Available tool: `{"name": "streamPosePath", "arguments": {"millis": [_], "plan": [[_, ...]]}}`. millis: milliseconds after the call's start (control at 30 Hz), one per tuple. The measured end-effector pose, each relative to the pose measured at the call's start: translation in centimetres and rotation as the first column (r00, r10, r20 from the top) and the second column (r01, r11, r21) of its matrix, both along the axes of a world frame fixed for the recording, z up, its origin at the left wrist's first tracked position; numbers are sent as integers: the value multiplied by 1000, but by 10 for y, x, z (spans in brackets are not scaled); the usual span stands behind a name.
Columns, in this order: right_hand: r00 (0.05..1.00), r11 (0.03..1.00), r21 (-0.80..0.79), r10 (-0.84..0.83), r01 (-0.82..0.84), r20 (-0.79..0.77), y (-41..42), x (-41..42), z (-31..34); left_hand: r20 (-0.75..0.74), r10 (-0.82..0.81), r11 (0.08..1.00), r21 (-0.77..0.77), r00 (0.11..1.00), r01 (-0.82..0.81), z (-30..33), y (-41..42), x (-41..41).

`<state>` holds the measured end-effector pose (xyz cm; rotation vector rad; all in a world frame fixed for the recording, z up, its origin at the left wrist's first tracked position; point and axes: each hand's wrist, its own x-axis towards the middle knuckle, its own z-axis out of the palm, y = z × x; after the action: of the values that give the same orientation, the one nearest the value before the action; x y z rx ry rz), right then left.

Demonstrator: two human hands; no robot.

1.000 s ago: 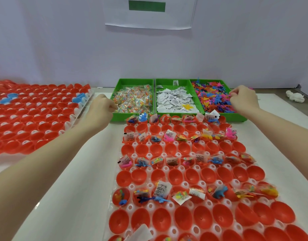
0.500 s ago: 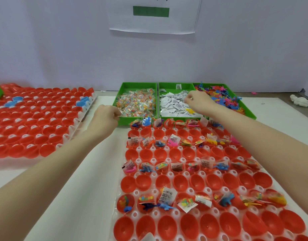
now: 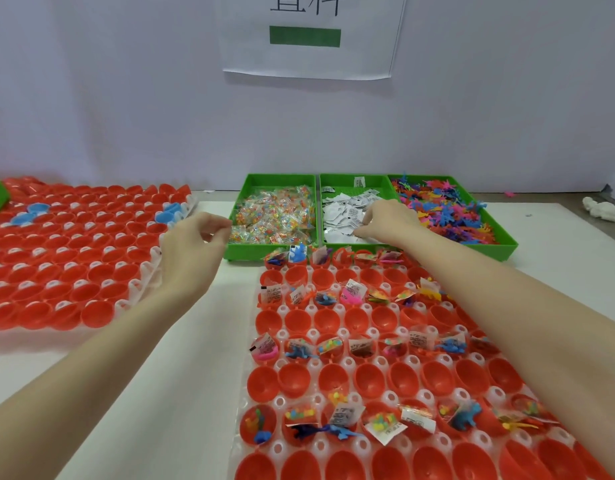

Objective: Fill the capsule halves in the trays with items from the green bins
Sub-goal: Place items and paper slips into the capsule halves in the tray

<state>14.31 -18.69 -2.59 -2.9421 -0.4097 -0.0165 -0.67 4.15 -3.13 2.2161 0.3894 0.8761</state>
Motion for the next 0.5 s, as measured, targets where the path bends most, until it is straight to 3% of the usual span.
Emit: {"name": "streamPosePath", "arguments": {"millis": [300, 500], "plan": [[972, 984, 176, -52, 12, 228, -1, 3, 10, 31, -117, 976, -179, 993, 121, 9, -19, -5], [979, 966, 258, -65, 13, 192, -12, 0, 22, 54, -268, 840, -475, 962, 261, 11, -32, -3]]}}
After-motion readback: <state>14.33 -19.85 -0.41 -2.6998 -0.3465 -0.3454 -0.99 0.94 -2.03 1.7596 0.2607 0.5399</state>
